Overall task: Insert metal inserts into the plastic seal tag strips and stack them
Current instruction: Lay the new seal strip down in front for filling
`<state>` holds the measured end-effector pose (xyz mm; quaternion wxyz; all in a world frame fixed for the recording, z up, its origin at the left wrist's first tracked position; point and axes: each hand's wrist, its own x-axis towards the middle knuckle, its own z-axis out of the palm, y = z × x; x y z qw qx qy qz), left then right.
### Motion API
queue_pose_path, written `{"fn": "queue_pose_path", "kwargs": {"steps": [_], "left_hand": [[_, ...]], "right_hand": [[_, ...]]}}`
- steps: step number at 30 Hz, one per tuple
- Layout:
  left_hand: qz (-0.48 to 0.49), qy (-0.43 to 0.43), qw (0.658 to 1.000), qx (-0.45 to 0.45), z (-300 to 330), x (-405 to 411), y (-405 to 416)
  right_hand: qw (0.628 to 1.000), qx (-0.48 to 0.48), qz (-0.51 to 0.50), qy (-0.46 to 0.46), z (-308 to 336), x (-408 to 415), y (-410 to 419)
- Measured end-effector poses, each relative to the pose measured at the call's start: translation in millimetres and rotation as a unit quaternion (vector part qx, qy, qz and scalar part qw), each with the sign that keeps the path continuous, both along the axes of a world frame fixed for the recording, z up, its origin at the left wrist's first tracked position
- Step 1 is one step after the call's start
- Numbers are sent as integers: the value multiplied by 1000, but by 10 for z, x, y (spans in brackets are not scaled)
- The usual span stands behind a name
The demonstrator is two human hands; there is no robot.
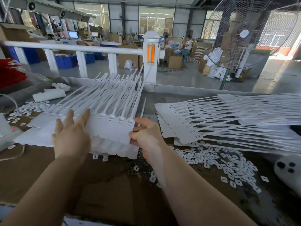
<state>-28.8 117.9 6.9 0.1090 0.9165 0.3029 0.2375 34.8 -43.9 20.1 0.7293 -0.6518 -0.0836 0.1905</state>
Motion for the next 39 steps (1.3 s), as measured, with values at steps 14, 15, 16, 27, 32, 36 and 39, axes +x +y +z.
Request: {"fn": "queue_pose_path", "kwargs": {"steps": [14,15,16,27,32,36,39], "left_hand": [[-185,-79,970,136,122,318,-690],[-203,-67,968,133,101,335,-793],[-220,-53,965,134,73,351,-897],[-370,98,922,61,-190,285,-1593],[-386,75,919,31,-219,291,-1565],[-389,50,919,35,-206,306,-1554],[-388,41,920,34,-206,306,-1513]], "right_hand": [[980,44,-192,-11,182,159,-850],[976,30,-215,-18,177,161,-950],[972,16,-234,-29,171,160,-1050],[892,-282,-316,-158,-150,162,-1771],[764,-508,-270,-292,-240,106,-1784],[753,-511,-63,-409,-176,2,-1537],[686,-562,-34,-460,-238,7,-1400]]}}
